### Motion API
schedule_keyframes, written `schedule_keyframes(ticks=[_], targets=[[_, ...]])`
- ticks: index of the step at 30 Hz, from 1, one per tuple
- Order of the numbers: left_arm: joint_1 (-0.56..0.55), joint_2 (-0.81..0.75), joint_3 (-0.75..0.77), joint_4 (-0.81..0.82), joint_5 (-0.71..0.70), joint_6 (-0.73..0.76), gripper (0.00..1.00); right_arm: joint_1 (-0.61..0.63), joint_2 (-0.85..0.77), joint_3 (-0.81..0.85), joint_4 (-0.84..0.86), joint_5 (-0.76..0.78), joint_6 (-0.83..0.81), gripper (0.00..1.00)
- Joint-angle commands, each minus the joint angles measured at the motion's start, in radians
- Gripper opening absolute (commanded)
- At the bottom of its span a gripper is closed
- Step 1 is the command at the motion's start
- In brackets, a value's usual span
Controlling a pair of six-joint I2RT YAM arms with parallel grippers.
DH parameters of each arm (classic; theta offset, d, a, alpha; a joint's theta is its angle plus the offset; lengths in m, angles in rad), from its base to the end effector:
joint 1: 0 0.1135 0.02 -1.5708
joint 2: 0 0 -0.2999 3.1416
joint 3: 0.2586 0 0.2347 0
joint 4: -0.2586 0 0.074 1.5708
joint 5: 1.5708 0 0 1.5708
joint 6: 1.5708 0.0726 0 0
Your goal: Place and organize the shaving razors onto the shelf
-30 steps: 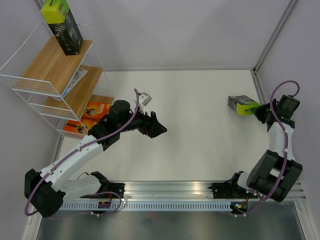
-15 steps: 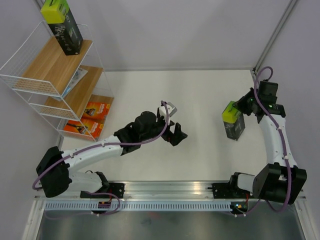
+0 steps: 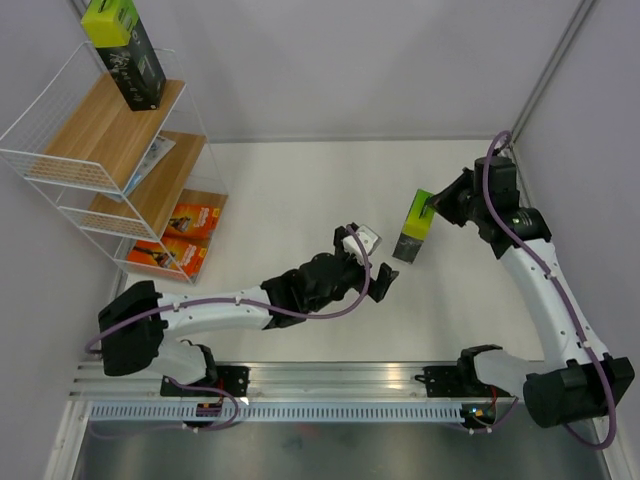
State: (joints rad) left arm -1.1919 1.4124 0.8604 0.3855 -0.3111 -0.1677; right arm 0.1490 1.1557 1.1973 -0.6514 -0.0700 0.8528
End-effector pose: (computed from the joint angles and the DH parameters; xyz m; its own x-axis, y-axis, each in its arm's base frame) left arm 0.1459 -0.3063 0.3181 -0.1894 0.0462 -0.9808 0.7517 0.6494 -0.1146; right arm 0.2398 0.0411 0.3735 -0.5268 0.6806 -0.5091 0.2918 0.7074 0.6437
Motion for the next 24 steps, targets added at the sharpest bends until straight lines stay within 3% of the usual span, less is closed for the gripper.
schedule_keyframes(ticks=[1, 6, 16, 24], targets=[[-0.006, 0.04, -0.012, 0.141, -0.118, 0.141, 1.0, 0.049, -0.034, -0.016, 0.078, 0.064, 0.118, 0.01], [-0.006, 0.053, -0.034, 0.21, -0.135, 0.165, 1.0, 0.159, -0.028, -0.015, 0.059, 0.166, 0.184, 0.0], [-0.008, 0.071, -0.09, 0.3, -0.091, 0.027, 1.0, 0.339, -0.067, -0.114, 0.138, 0.303, 0.373, 0.01], [-0.006, 0.161, -0.067, 0.306, -0.163, 0.086, 1.0, 0.388, -0.034, -0.136, 0.168, 0.305, 0.437, 0.0]])
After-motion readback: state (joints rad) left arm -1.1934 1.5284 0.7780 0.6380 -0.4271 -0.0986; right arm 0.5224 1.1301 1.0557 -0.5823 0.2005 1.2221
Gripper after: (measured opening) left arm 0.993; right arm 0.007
